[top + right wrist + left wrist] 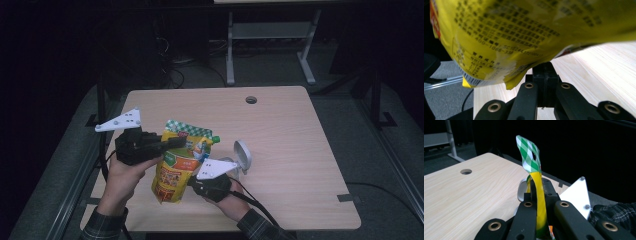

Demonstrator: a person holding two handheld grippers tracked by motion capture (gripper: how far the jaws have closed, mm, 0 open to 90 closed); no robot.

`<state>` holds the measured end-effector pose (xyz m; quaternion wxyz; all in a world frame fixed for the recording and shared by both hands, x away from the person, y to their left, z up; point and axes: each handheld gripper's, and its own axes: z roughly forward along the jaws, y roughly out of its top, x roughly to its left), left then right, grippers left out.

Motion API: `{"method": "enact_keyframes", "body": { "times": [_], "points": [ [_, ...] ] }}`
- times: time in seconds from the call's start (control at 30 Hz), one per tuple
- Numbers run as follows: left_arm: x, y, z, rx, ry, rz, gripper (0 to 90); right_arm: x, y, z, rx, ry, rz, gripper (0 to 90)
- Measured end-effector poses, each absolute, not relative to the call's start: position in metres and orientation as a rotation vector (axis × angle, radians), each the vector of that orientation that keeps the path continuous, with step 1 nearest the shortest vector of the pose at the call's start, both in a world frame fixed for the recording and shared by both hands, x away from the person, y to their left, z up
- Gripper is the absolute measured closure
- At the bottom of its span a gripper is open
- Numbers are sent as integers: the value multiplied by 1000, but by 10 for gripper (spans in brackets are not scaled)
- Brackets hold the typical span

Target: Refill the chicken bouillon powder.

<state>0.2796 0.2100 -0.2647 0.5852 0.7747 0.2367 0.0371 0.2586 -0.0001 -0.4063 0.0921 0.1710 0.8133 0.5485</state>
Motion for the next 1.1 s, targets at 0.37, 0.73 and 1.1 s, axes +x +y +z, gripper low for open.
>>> {"method": "enact_keyframes", "body": {
  "times": [0.37, 0.73, 1.1],
  "points": [
    [283, 195, -264, 1846, 549, 82, 900, 255, 0, -408, 467, 2425, 1650, 900],
    [287, 187, -267, 1874, 560, 74, 900, 251, 6, -411, 420, 2432, 1701, 900],
    [292, 181, -273, 1919, 592, 65, 900, 246, 12, -415, 389, 2442, 1743, 900]
  ]
}}
